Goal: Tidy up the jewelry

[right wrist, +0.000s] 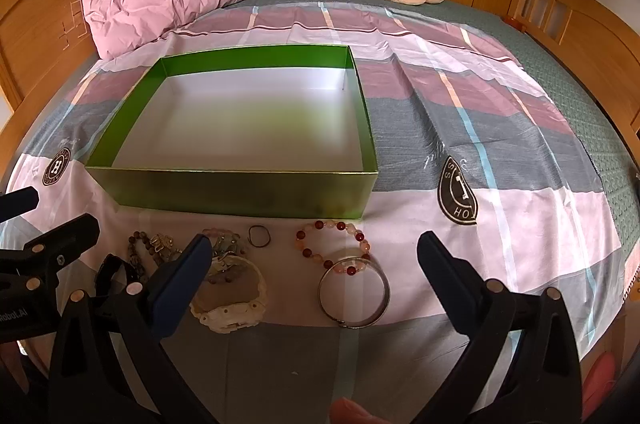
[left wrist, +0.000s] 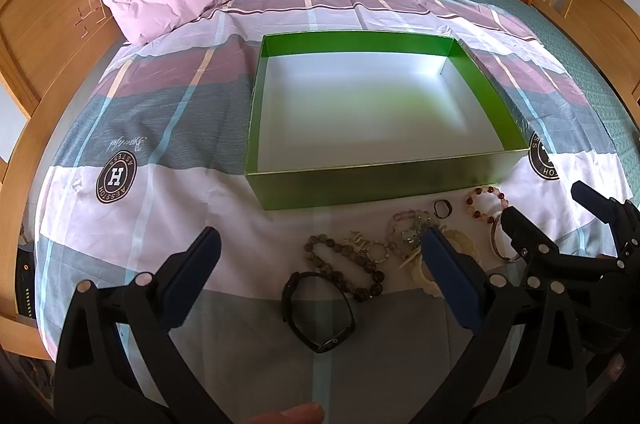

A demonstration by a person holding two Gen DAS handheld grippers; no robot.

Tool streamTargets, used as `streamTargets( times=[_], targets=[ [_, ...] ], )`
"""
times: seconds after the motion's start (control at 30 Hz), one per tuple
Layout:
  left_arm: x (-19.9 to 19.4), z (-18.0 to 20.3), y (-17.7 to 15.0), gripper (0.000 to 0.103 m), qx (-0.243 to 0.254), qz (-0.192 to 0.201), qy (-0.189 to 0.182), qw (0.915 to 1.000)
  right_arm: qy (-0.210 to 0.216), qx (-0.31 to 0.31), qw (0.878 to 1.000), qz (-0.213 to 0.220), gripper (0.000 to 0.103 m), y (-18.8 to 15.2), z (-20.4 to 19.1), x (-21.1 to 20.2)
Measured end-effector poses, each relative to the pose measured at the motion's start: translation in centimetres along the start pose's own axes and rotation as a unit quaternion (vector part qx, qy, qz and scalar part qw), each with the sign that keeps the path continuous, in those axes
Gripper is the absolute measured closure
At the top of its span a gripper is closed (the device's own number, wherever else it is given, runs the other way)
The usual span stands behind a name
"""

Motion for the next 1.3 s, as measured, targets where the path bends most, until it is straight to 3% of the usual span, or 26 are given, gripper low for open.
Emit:
streamTargets(
  times=[1.3],
  targets=[
    [0.17, 0.32, -0.40, 0.002, 0.003, -0.001, 0.001, 1.0000, -0.001, 0.001, 1.000, 0.000, 0.001, 0.02, 0.03, -0.06]
  ],
)
Point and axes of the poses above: each gripper's, at about its wrist camera, not at the fingertips, and x roughly the way its jaws point, z to its right, y to its top, the point moved 7 cm from there along x, roughly the way its jaws point, and after that the axes turned 7 degrees about y, right-handed, at the moved point
